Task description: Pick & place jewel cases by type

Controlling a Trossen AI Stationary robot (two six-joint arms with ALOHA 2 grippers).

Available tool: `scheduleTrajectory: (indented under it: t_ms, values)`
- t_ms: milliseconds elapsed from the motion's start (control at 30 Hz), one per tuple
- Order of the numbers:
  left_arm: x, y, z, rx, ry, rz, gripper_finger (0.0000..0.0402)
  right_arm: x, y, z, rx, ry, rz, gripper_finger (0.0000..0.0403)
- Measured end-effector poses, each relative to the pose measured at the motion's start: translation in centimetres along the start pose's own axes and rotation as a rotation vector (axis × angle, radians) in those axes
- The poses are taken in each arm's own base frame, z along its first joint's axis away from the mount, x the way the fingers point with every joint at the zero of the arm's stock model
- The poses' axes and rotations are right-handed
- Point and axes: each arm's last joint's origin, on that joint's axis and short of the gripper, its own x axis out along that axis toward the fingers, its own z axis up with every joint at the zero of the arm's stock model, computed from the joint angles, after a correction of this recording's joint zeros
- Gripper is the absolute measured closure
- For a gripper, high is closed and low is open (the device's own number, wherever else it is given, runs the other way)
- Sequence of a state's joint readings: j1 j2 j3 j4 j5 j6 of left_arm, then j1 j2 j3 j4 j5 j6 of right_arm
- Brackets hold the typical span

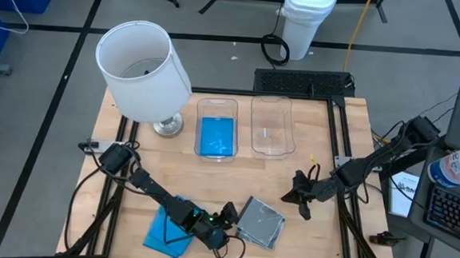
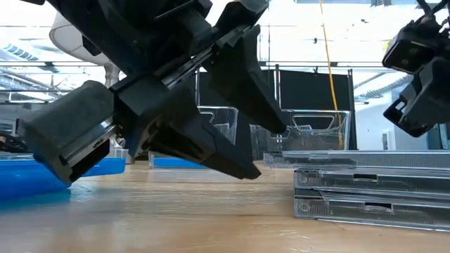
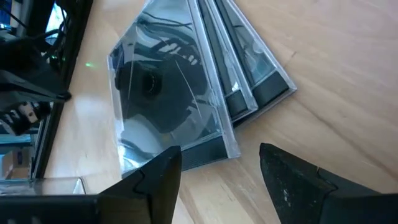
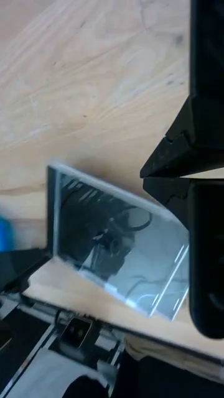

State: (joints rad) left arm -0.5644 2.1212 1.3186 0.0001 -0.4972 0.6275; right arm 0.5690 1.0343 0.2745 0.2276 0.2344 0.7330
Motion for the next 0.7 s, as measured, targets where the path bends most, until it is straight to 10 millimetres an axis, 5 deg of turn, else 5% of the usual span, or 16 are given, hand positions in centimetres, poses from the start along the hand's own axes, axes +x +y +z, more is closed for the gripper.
scheduleTrajectory:
  t_ms: [700]
  values:
    - [1.9,-1.6,0.2,0.243,0.048,0.169,0.0188,0.6,-0.2,-0.4,-0.026,0.028,-0.034,0.0403]
